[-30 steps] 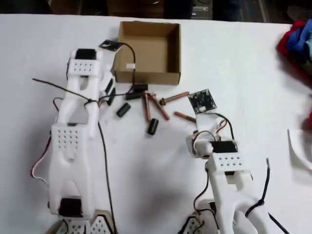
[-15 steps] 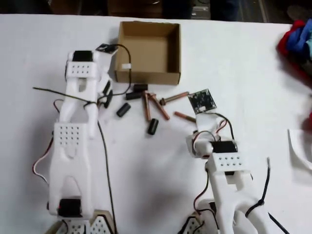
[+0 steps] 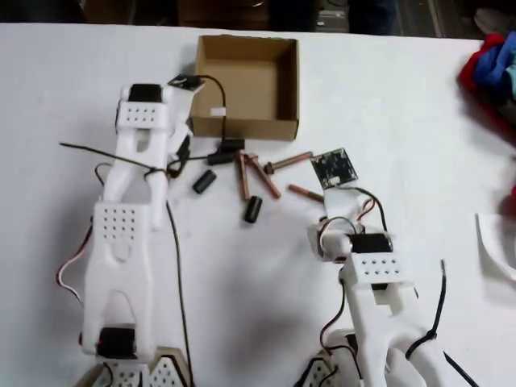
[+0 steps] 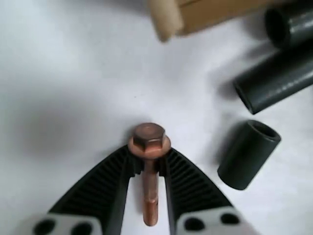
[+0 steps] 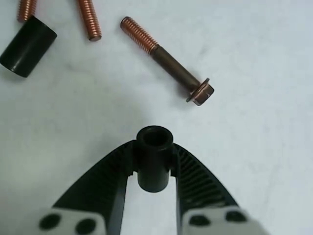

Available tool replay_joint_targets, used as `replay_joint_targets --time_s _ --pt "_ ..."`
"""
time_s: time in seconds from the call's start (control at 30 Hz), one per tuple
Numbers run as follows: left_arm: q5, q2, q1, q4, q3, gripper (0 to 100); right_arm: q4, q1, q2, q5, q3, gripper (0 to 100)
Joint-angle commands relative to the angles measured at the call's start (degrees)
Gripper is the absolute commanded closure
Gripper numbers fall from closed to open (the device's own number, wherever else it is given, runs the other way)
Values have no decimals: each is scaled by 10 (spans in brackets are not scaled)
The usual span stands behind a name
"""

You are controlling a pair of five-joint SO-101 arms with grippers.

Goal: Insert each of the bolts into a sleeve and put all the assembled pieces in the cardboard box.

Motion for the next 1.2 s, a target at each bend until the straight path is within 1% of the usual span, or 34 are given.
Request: replay_joint_targets --time_s 0.0,0.07,0.17,0.27,0.33,0.4,0.5,0.6,0.67,0.73,0.87,0.97,1.03,1.17 --pt "43 -125 -11 10 55 973 -8 1 -18 2 -4 976" --pt "54 -203 -3 9 134 973 -9 1 -18 2 -4 976" --pt "50 -328 19 2 270 973 -9 1 -18 2 -4 976" --pt "49 -457 35 -43 414 973 -10 0 -18 2 -4 976" --pt "49 -554 39 -98 523 973 -17 -2 -18 2 -3 976" --pt "49 -663 44 -169 644 973 -21 -3 -18 2 -3 976" --pt "50 -833 55 -300 829 973 -25 -3 -18 1 -3 976" --pt "55 -972 70 -423 960 973 -25 -4 -19 1 -3 975" --pt "55 -1034 86 -473 1011 973 -25 -4 -19 1 -6 975" --pt "55 -1072 99 -494 1036 973 -25 -8 -22 -4 -7 975" --pt "56 -1095 110 -495 1047 973 -26 -47 -59 -4 13 975" --pt "56 -1097 110 -495 1047 973 -58 -88 -108 -4 64 975" --pt "56 -1097 107 -495 1047 970 -130 -115 -148 -4 123 976" --pt "56 -1100 107 -479 1048 970 -346 -137 -256 -4 282 976"
